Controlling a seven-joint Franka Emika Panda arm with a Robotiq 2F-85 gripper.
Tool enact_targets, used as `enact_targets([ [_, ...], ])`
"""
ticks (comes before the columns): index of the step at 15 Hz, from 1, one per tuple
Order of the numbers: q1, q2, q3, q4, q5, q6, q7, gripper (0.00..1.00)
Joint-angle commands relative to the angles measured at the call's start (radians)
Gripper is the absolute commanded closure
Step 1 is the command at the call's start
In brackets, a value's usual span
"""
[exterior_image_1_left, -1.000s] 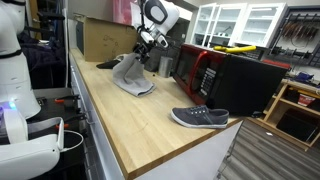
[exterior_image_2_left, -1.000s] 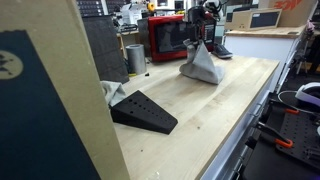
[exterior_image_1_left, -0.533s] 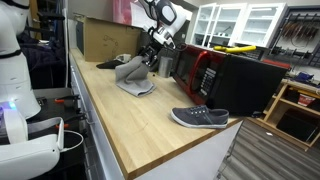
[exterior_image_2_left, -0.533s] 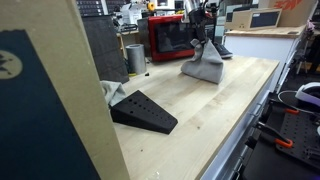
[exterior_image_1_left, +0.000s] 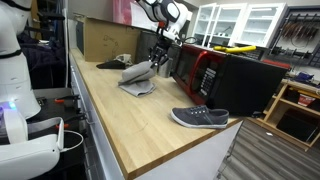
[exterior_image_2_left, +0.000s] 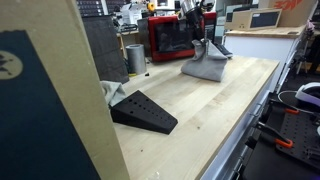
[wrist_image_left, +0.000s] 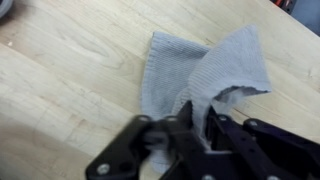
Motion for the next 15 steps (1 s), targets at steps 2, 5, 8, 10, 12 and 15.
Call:
enact_targets([
  [2, 0.018, -0.017, 0.009, 0.008, -0.077, 0.052, -0.007, 0.45],
  [5, 0.026, -0.038, 0.019, -0.007, -0.077, 0.084, -0.002, 0.23],
  [8, 0.03, -0.058, 0.042, -0.027, -0.015, 0.093, 0.032, 0.02],
  [10, 0.039, -0.056, 0.056, -0.049, 0.026, 0.094, 0.068, 0.0],
  [12, 0.049, -0.057, 0.066, -0.09, 0.064, 0.11, 0.114, 0.0],
  [15, 0.063, -0.071, 0.071, -0.172, 0.107, 0.129, 0.206, 0.0],
])
